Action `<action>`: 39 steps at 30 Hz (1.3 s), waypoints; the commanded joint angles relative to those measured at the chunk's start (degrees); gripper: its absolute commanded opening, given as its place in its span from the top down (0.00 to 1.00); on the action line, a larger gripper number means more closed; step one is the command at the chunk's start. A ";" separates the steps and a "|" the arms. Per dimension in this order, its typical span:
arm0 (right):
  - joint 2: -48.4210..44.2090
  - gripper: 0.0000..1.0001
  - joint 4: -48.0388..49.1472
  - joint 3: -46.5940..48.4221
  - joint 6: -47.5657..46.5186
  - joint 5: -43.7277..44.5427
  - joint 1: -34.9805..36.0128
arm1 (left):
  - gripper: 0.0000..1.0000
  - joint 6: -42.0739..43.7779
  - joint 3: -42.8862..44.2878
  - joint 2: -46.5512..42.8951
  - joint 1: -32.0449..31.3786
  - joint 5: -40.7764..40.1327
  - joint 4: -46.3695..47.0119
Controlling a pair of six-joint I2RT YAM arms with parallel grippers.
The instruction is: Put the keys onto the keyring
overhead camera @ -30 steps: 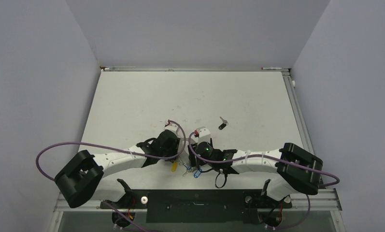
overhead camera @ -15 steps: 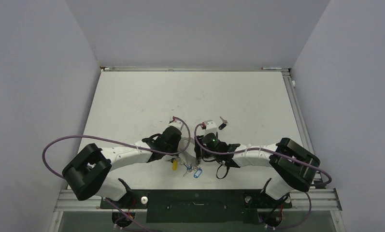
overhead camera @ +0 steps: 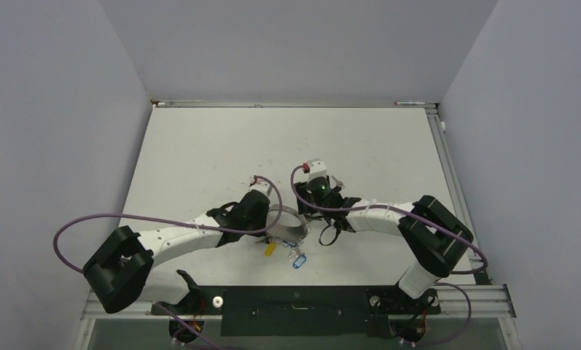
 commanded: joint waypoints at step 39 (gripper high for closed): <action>-6.49 0.58 61.99 -30.74 -51.07 14.77 35.20 | 1.00 -32.17 -0.24 -7.43 5.73 28.58 9.84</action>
